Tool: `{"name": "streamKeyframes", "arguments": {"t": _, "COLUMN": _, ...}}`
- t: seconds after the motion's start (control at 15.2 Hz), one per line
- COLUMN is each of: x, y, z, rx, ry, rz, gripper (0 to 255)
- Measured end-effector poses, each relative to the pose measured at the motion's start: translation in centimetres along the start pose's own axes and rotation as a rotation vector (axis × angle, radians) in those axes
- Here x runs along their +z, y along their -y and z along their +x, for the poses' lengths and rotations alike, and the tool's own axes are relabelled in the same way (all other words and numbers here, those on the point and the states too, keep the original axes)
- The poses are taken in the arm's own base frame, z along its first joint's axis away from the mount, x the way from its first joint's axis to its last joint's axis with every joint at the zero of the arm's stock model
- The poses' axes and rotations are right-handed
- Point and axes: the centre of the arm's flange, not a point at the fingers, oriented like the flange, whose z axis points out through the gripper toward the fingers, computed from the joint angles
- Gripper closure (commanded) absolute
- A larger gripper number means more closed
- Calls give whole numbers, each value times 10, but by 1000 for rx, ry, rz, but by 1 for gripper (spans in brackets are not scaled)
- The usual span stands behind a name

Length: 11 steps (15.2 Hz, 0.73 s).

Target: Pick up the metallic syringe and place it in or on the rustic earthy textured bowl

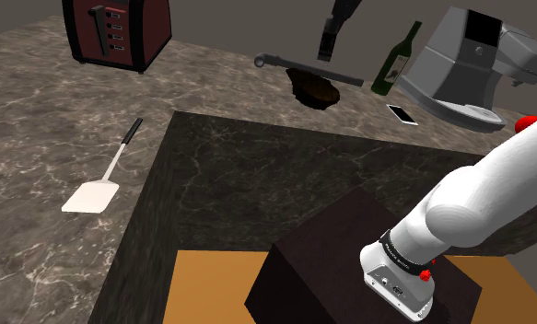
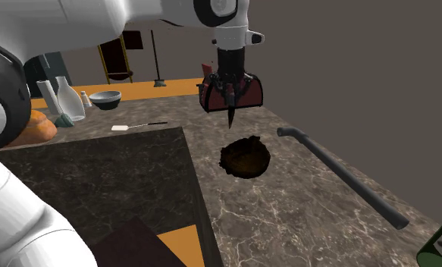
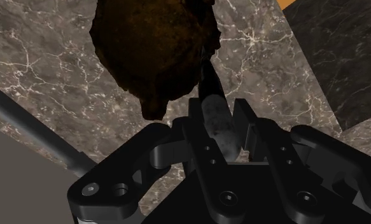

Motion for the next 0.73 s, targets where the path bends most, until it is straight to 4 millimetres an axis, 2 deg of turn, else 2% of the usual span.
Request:
{"name": "streamKeyframes", "arguments": {"t": 0.13, "x": -6, "y": -26, "z": 1, "rx": 1, "ry": 0, "rz": 0, "gripper": 255}}
{"name": "streamKeyframes", "arguments": {"t": 0.33, "x": -7, "y": -61, "z": 15, "rx": 0, "ry": 0, "rz": 0, "gripper": 255}}
{"name": "streamKeyframes", "arguments": {"t": 0.46, "x": 0, "y": -68, "z": 15, "rx": -1, "ry": 1, "rz": 0, "gripper": 255}}
{"name": "streamKeyframes", "arguments": {"t": 0.73, "x": 20, "y": -70, "z": 13, "rx": -1, "ry": 0, "rz": 0, "gripper": 255}}
